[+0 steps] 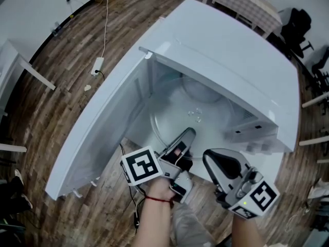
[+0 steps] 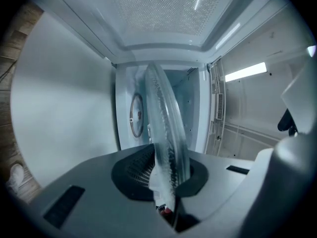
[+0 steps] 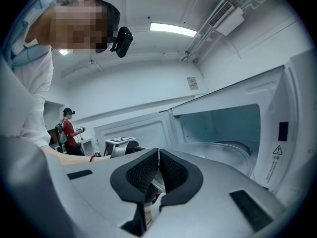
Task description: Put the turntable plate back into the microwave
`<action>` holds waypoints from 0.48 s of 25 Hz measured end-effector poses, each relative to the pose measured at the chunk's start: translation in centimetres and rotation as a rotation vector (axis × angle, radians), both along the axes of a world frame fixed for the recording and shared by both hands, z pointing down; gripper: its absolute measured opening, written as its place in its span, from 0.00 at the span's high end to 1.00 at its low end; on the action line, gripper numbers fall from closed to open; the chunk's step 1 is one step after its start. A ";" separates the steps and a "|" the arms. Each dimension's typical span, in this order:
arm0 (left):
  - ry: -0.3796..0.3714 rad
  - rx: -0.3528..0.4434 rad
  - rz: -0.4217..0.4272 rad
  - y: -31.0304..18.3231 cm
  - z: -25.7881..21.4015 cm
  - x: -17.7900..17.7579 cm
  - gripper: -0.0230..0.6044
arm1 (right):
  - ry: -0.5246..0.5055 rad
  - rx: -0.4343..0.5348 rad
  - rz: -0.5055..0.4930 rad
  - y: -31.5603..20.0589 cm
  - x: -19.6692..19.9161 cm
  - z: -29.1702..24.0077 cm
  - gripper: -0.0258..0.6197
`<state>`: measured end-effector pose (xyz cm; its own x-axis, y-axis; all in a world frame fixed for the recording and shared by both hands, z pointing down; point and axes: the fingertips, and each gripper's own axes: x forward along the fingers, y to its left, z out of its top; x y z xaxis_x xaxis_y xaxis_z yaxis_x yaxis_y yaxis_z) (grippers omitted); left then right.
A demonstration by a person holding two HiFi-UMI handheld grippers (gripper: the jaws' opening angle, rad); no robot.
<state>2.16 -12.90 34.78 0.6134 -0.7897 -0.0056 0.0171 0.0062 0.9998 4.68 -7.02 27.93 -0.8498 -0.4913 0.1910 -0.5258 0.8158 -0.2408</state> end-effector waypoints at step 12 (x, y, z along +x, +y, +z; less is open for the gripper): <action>-0.005 -0.001 0.018 -1.2 0.3 0.4 0.91 | -0.016 0.029 0.094 -1.7 -0.2 0.0 0.91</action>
